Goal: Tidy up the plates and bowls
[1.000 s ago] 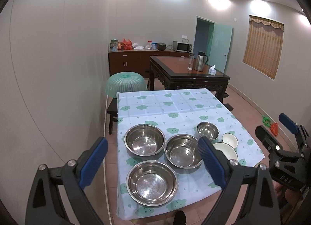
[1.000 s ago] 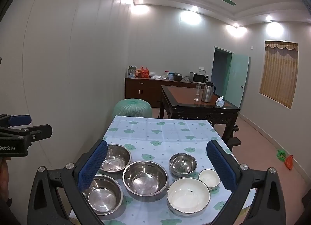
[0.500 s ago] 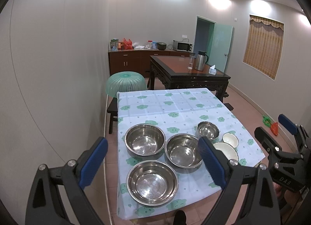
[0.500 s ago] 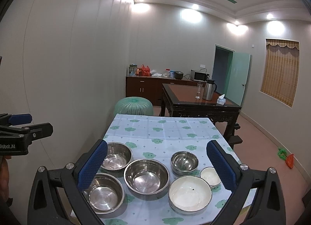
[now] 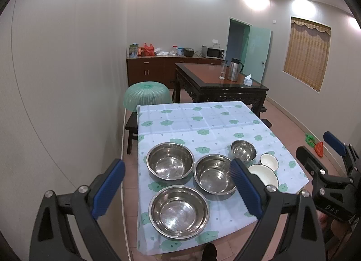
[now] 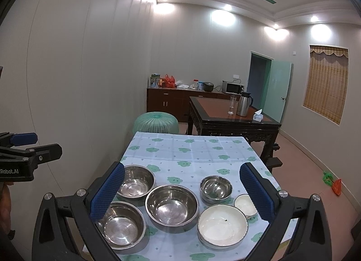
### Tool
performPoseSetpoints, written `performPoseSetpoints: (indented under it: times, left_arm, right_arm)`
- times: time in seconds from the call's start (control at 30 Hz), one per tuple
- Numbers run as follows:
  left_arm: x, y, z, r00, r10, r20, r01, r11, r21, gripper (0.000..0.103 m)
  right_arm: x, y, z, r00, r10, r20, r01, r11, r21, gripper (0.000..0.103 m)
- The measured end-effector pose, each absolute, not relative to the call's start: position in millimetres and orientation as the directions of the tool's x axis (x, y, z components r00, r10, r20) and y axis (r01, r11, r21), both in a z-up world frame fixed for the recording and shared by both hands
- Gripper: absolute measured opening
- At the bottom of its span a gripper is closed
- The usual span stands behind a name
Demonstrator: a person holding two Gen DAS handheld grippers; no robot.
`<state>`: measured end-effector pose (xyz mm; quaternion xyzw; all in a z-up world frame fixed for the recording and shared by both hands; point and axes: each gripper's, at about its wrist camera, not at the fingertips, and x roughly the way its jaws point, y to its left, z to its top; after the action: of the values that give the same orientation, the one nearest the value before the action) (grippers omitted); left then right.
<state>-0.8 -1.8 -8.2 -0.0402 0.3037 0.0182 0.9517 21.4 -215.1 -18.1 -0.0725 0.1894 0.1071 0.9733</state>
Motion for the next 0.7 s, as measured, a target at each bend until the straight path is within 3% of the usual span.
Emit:
performPoseSetpoints:
  times: [0.7]
  left_arm:
    - [5.9,4.5,-11.1,0.804,0.020,-0.594,-0.069,0.996,-0.061,0.095]
  right_arm:
    - [28.8,-208.0,-20.9,0.899,0.197,-0.391,-0.252,0.963,-0.094,0.102]
